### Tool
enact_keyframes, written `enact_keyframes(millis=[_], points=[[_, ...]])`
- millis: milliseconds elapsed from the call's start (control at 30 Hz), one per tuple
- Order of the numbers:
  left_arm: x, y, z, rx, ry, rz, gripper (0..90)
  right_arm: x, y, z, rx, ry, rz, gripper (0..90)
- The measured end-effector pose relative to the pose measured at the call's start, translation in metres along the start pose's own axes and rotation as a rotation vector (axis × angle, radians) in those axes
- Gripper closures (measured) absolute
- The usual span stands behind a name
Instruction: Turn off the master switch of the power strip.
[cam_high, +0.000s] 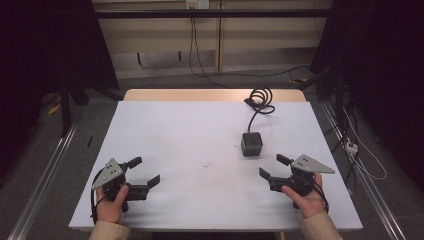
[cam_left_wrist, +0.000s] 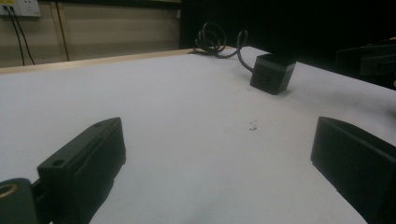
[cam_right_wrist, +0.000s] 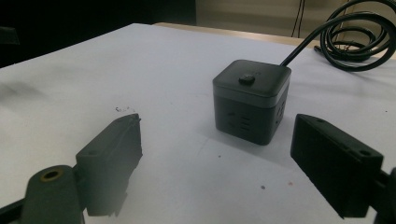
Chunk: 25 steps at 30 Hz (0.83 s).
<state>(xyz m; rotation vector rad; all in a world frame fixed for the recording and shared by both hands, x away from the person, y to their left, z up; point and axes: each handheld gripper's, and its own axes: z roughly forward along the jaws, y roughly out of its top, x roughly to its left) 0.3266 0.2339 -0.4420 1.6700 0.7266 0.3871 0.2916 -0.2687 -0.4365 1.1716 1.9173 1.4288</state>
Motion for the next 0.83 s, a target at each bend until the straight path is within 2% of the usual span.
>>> enact_keyframes(millis=[633,833], points=[[0.0,0.0,0.0,0.004,0.001,-0.001,2.8,-0.002,-0.014,-0.017,0.013,-0.021,-0.016,15.7],[0.0,0.0,0.001,0.011,0.002,0.002,2.8,-0.003,-0.017,-0.016,0.029,-0.023,-0.022,14.7]])
